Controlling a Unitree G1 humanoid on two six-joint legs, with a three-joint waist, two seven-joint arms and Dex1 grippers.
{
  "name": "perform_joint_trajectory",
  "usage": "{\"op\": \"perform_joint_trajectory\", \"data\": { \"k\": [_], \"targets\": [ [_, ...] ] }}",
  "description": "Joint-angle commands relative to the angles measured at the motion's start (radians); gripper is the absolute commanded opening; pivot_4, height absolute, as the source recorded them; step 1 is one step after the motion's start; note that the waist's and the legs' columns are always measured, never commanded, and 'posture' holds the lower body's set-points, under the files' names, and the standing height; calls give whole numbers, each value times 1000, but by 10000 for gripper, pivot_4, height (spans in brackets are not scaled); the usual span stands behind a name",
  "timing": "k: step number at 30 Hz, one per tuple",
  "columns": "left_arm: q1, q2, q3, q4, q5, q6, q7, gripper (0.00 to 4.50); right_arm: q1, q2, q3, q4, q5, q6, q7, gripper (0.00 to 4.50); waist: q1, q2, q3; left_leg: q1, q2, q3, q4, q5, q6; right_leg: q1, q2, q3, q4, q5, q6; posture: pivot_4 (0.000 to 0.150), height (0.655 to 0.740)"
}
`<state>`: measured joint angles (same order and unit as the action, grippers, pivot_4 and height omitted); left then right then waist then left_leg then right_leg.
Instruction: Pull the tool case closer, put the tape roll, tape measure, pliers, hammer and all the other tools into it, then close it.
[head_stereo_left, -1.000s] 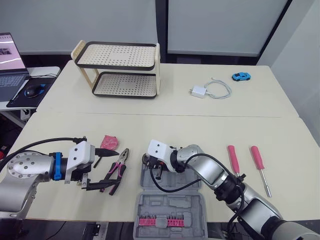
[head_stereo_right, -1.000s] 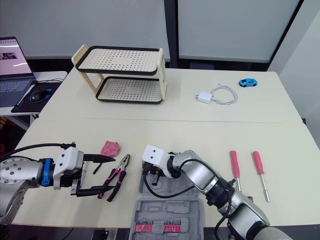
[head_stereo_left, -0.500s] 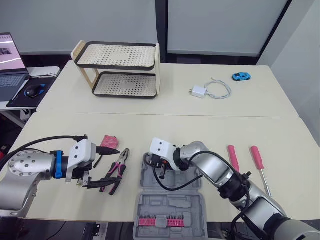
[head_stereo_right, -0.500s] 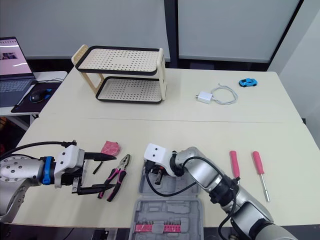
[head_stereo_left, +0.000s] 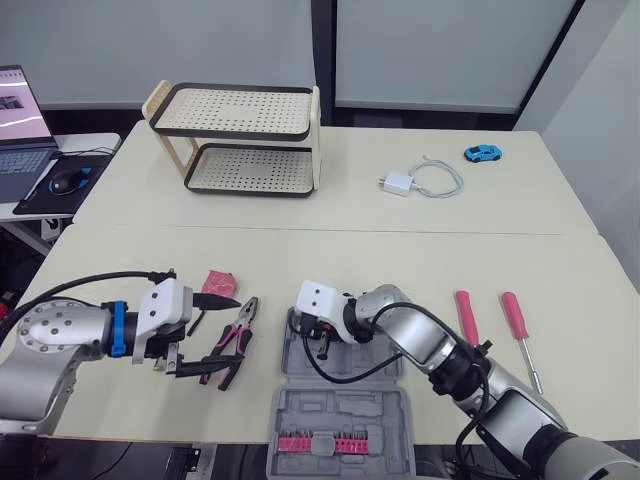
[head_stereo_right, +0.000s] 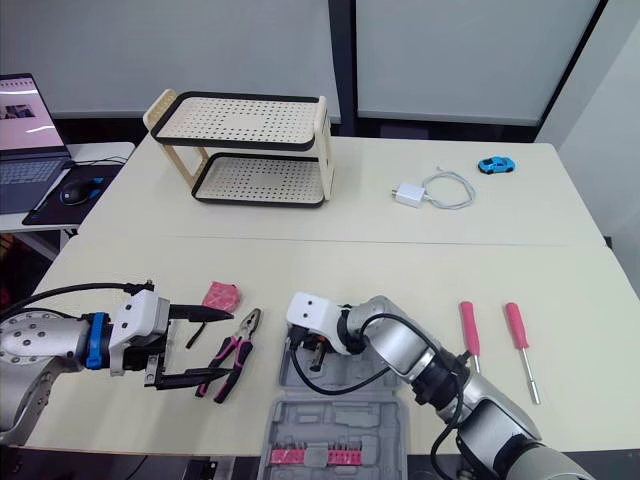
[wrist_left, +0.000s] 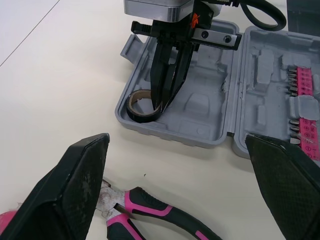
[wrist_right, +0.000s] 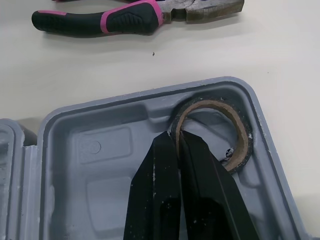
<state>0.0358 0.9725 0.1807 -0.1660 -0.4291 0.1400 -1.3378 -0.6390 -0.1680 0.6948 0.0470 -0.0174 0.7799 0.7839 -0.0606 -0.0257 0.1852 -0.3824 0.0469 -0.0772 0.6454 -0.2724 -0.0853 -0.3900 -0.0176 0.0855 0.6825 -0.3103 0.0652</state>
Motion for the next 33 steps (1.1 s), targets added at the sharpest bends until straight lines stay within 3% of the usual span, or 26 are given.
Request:
{"op": "perform_joint_trajectory", "data": {
  "k": [1, 9, 15, 21, 33],
  "targets": [
    [4, -4, 2, -18, 2, -17, 2, 45000, -10, 23, -23, -23, 8, -2, -6, 162, 0, 0, 0, 0, 0, 0, 0, 0, 0, 0, 0, 0, 0, 0, 0, 1500, 7350],
    [0, -6, 4, -15, 4, -16, 0, 45000, -23, 12, -78, -125, 70, 72, 44, 18696, 0, 0, 0, 0, 0, 0, 0, 0, 0, 0, 0, 0, 0, 0, 0, 1500, 7350],
    [-11, -5, 4, -14, 2, -9, 2, 45000, -5, 20, -96, -77, 61, -59, 9, 18696, 0, 0, 0, 0, 0, 0, 0, 0, 0, 0, 0, 0, 0, 0, 0, 1500, 7350],
    [-10, 0, 8, -9, 3, -10, -4, 45000, 10, 24, -76, -26, 32, -131, -18, 7361, 0, 0, 0, 0, 0, 0, 0, 0, 0, 0, 0, 0, 0, 0, 0, 1500, 7350],
    [-30, 0, -1, -19, 0, 14, 1, 45000, 37, 60, -78, 123, -24, -288, -54, 7361, 0, 0, 0, 0, 0, 0, 0, 0, 0, 0, 0, 0, 1, 0, 0, 1500, 7350]
  ]
}}
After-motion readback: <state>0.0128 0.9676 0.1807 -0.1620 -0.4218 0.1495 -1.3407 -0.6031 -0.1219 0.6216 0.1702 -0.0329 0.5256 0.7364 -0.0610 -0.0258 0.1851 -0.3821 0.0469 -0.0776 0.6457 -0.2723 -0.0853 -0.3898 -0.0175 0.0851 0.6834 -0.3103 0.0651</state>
